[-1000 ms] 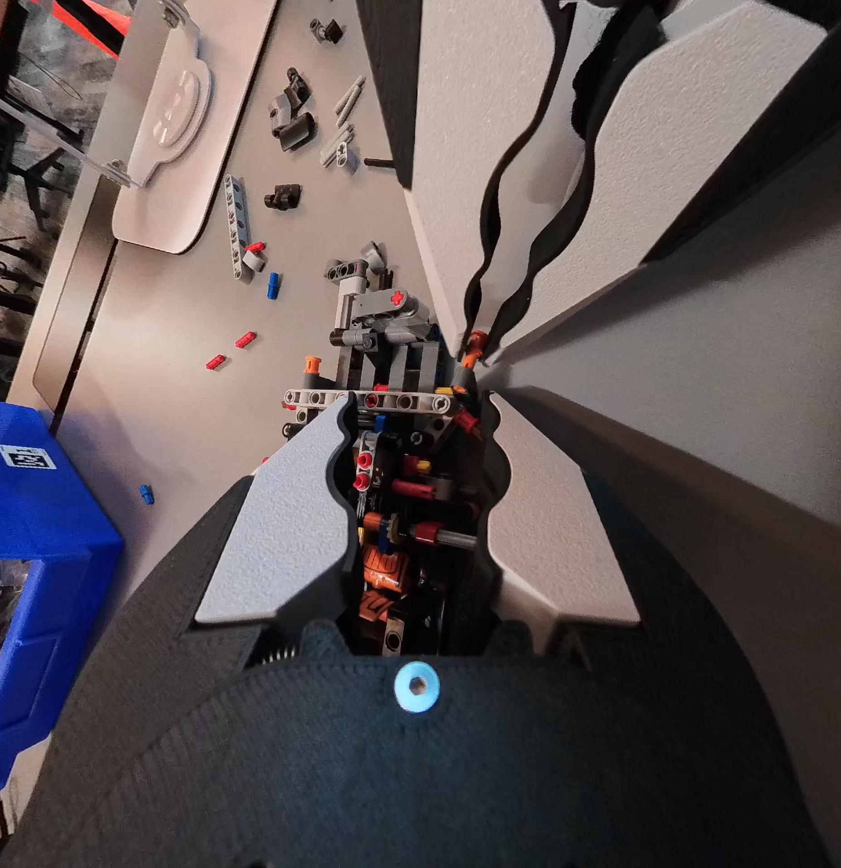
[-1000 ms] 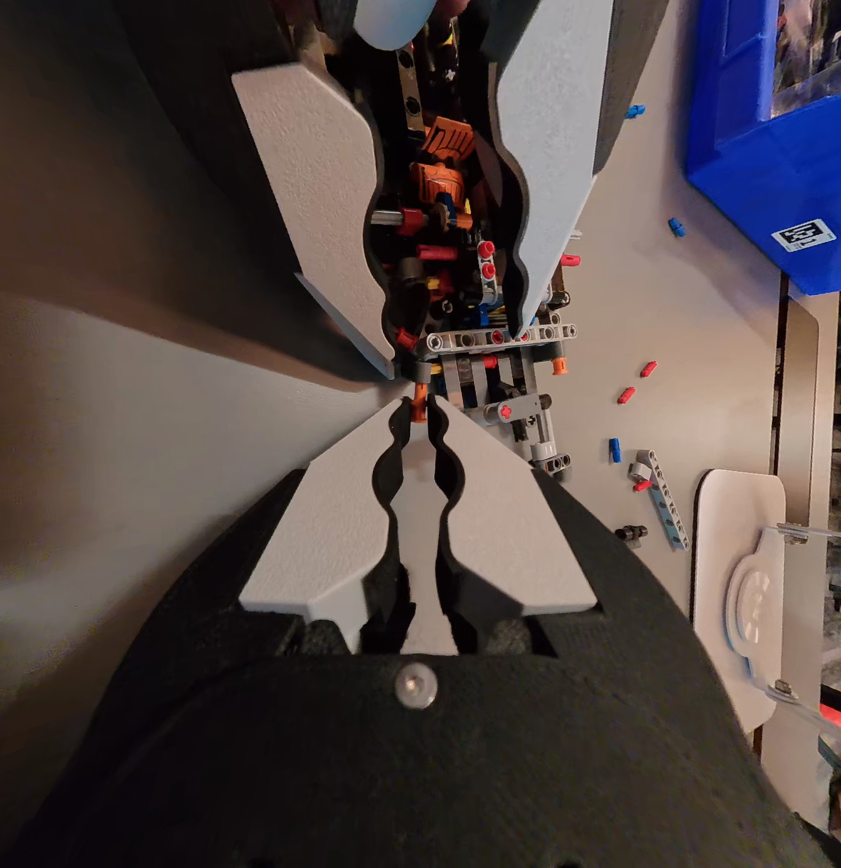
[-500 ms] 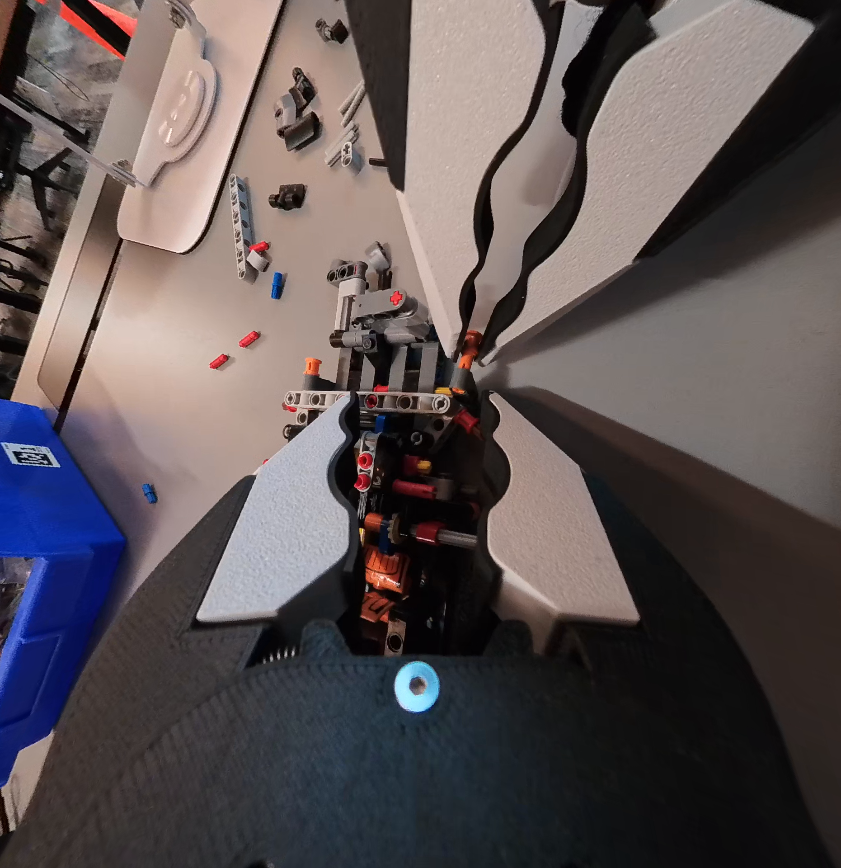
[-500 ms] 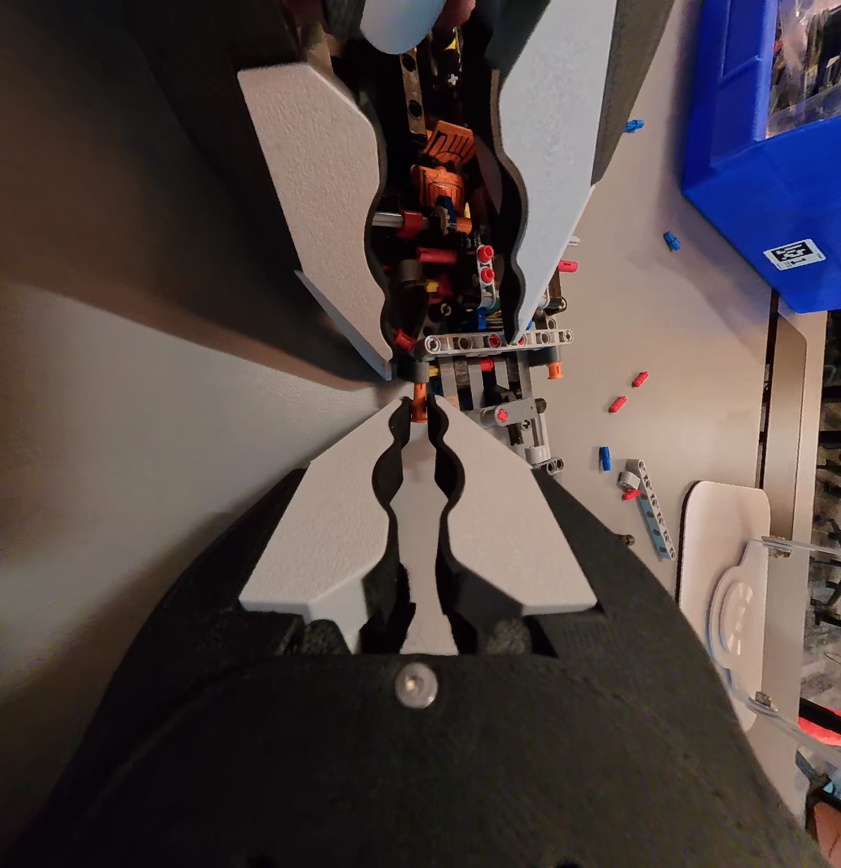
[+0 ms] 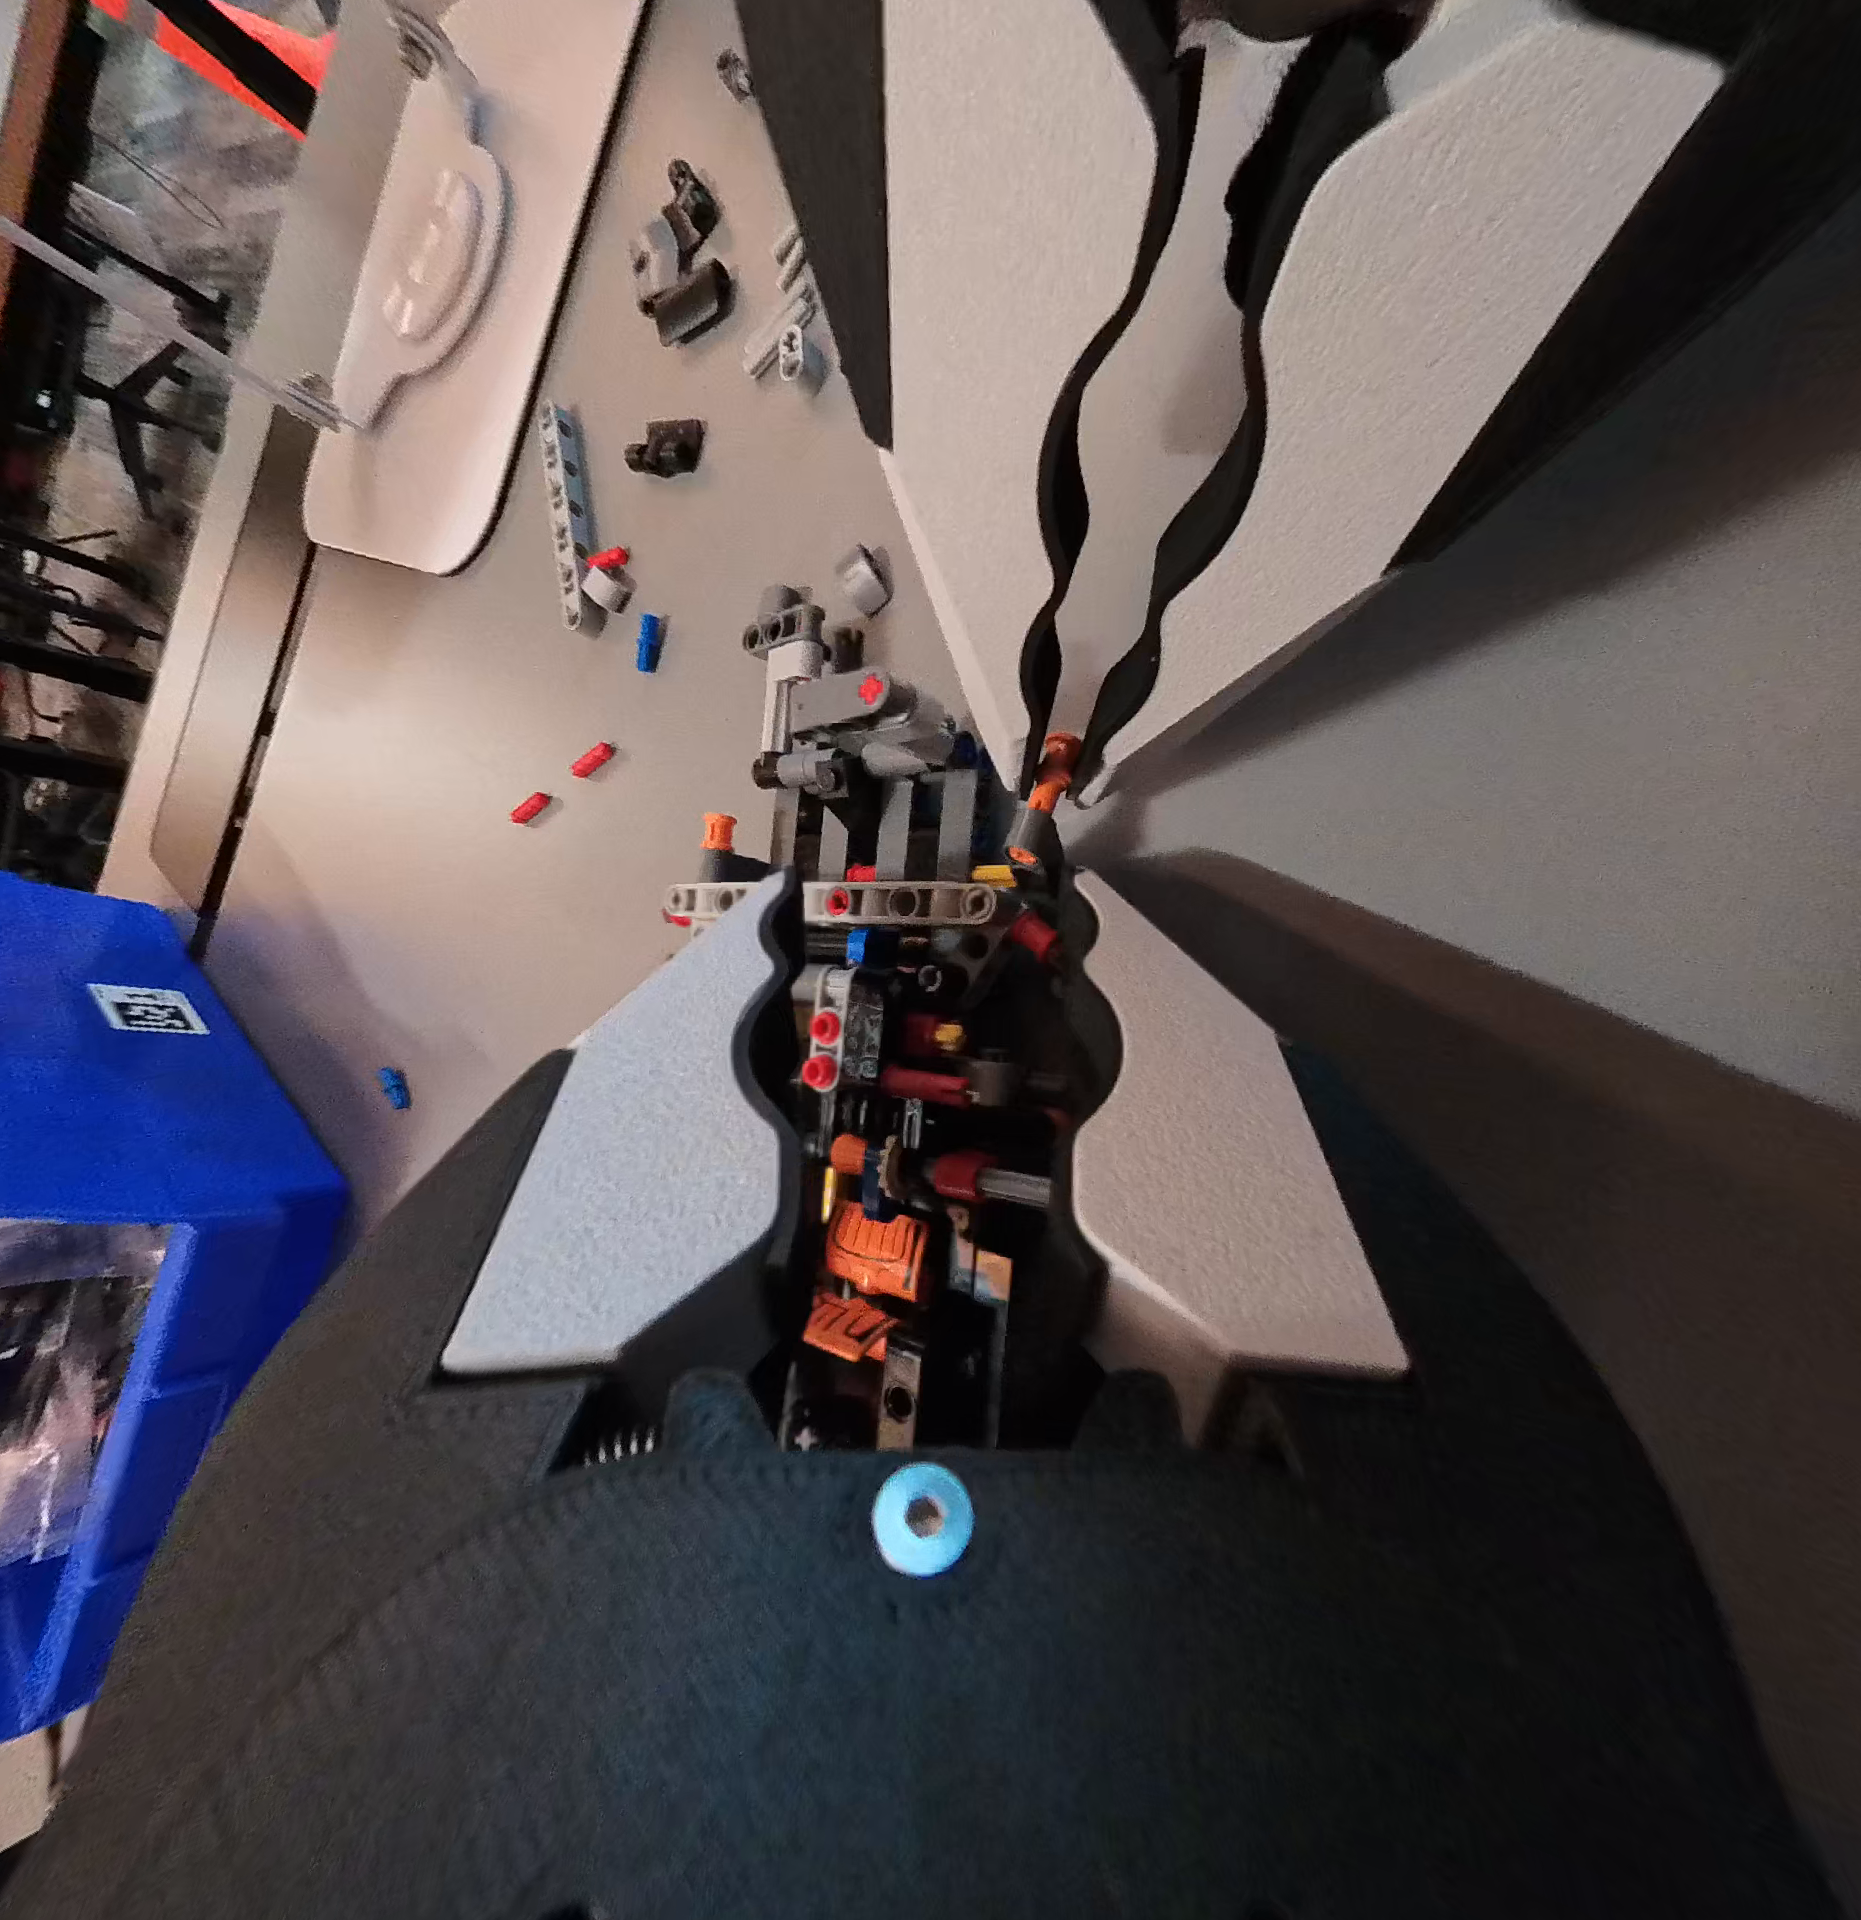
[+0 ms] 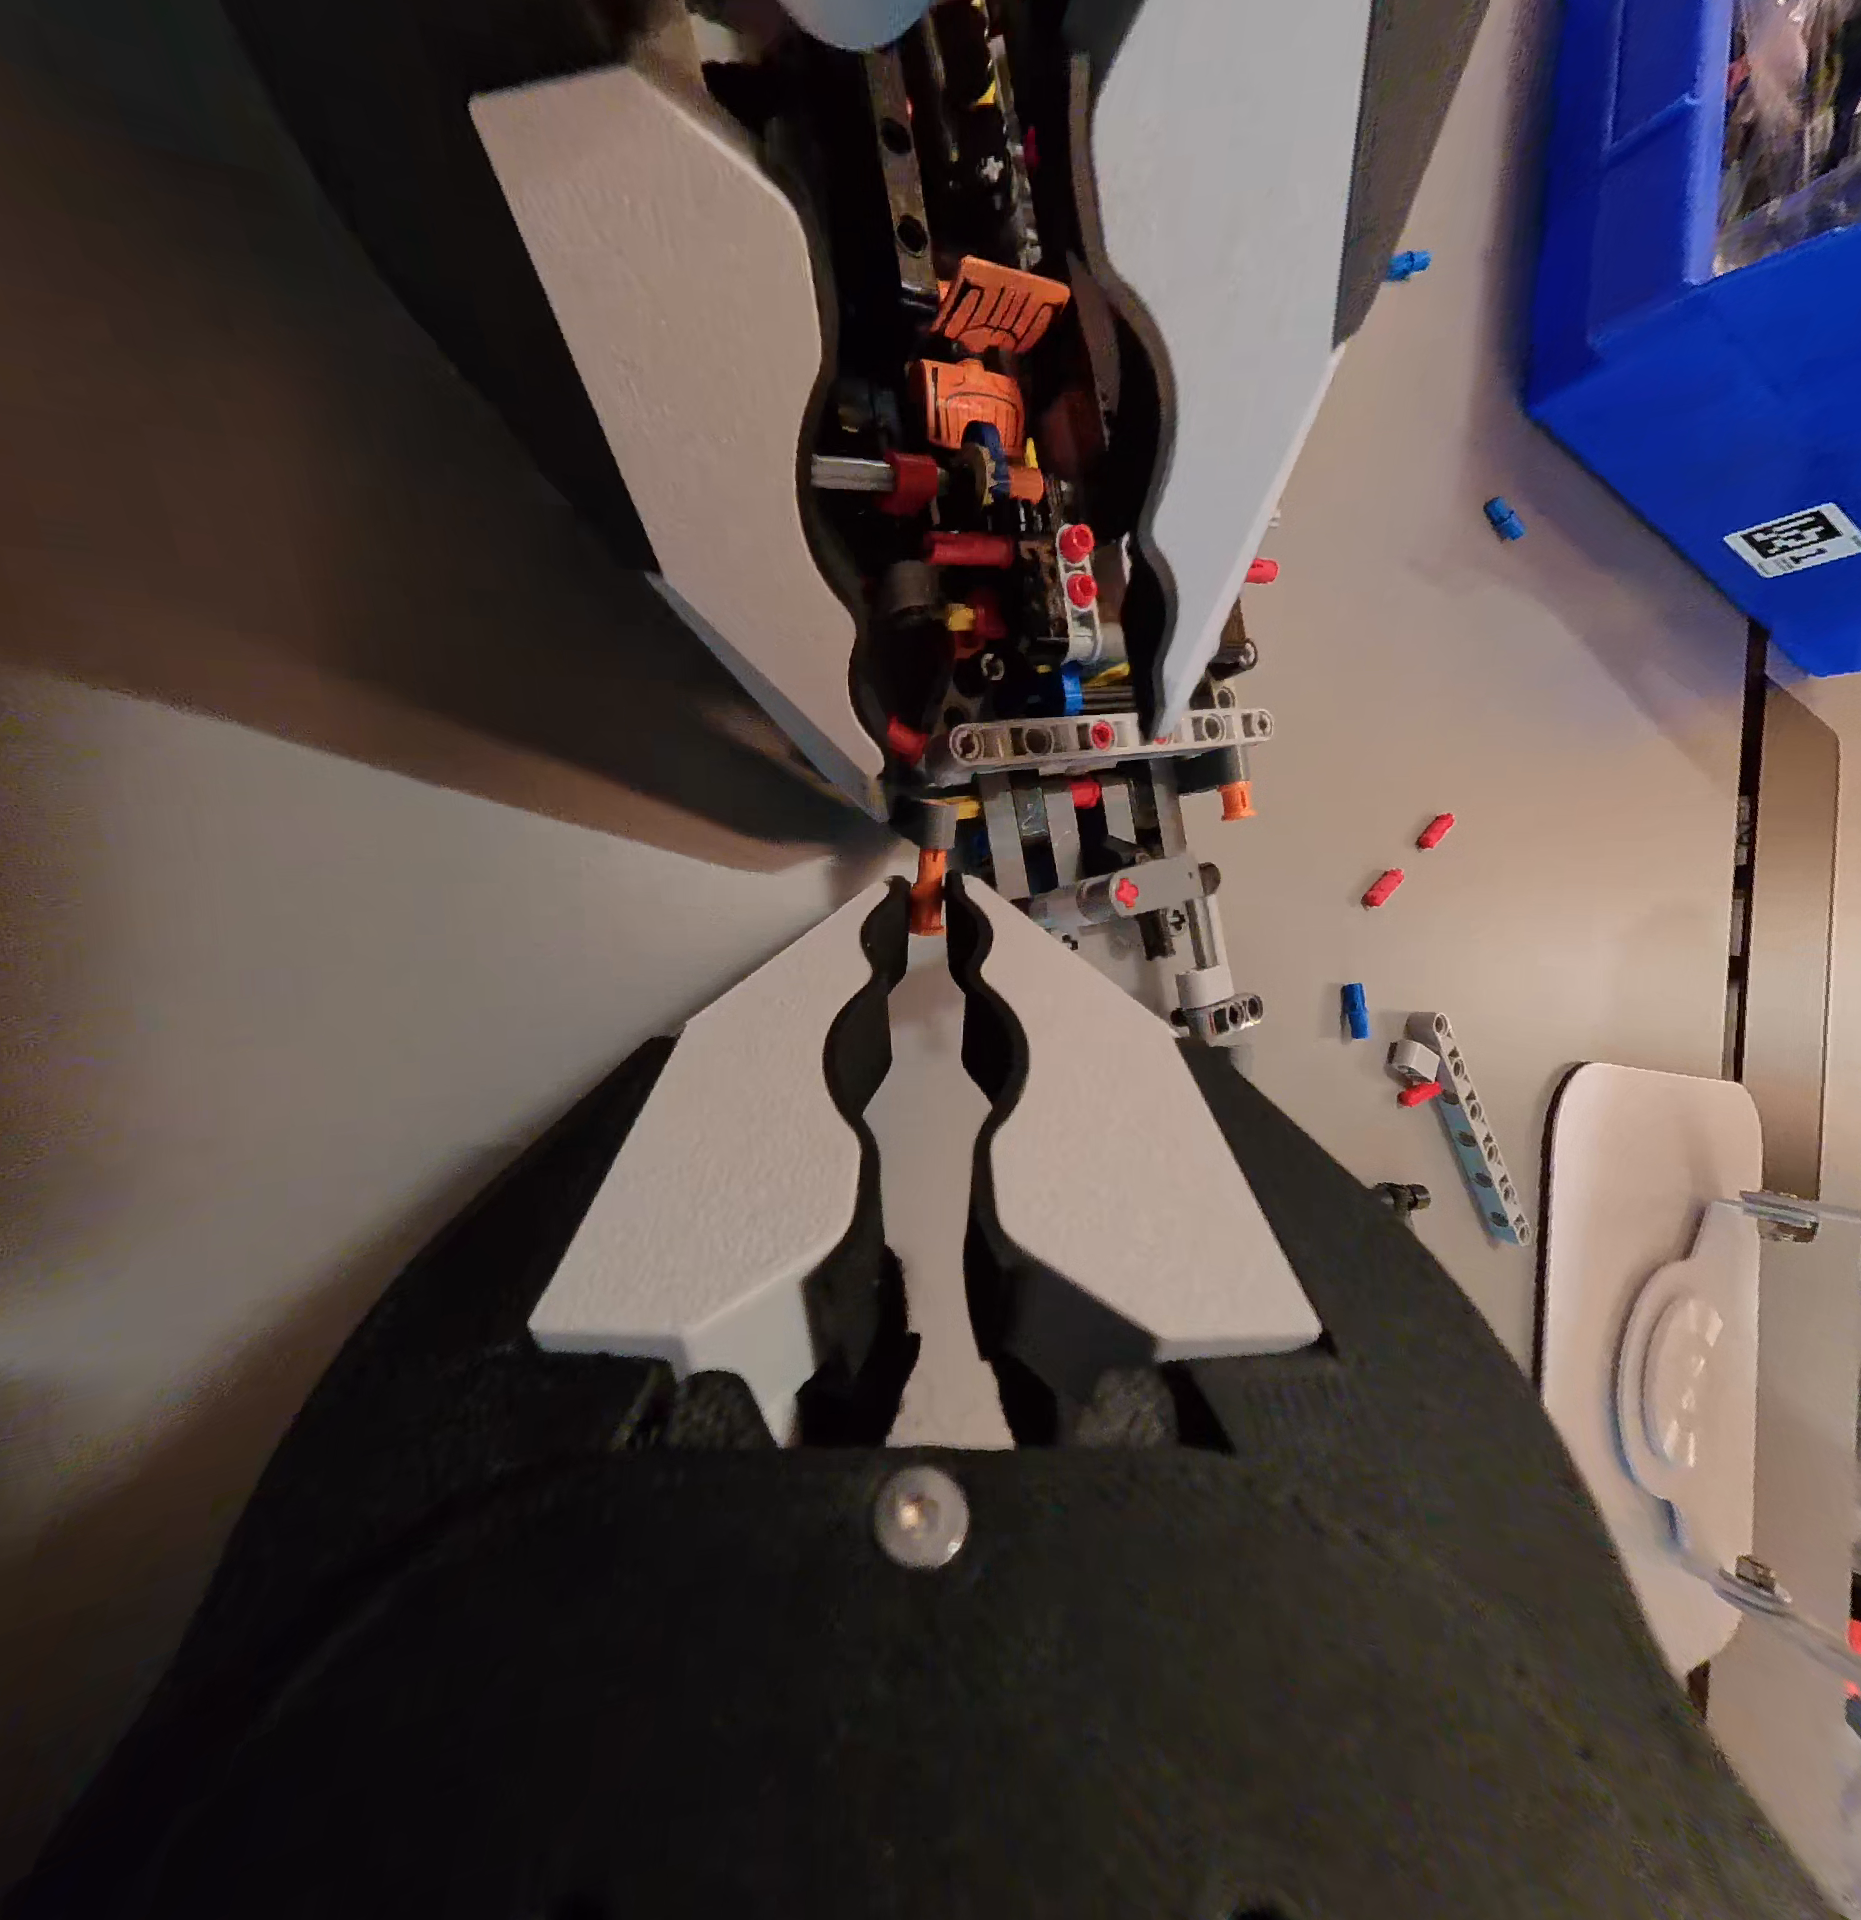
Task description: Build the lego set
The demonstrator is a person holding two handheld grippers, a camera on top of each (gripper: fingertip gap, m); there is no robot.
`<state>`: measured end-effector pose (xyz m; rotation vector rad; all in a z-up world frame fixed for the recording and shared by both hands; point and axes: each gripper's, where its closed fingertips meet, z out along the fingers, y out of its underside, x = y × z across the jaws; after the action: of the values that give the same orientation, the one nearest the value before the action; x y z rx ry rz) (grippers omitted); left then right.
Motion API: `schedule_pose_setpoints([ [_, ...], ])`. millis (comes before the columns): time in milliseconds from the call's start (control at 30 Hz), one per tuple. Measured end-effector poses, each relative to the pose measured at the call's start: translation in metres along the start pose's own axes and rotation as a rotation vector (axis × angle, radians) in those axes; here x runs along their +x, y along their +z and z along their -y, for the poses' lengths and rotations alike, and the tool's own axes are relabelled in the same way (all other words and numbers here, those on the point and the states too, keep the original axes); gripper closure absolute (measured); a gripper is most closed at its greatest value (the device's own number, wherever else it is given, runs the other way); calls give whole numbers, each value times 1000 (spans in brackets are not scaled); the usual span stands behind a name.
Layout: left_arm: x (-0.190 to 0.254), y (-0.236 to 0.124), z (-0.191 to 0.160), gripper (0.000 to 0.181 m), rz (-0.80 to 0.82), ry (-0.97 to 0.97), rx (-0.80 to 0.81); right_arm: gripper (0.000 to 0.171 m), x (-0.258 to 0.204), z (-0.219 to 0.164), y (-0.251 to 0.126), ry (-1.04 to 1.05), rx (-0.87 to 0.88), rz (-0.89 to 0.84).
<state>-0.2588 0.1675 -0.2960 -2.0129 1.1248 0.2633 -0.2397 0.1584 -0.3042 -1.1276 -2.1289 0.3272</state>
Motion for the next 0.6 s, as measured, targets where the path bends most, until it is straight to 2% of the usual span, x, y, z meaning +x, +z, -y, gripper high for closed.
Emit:
schedule_pose_setpoints([
  [233, -2, -9, 0, 139, 28, -107, -32, 167, 2, 0, -1, 8, 29, 27],
  [433, -2, -3, -7, 138, 69, -172, -111, 167, 4, 2, 0, -30, 51, 46],
  [600, -1, 3, -10, 142, 94, -194, -116, 167, 5, -1, 2, -52, 41, 51],
])
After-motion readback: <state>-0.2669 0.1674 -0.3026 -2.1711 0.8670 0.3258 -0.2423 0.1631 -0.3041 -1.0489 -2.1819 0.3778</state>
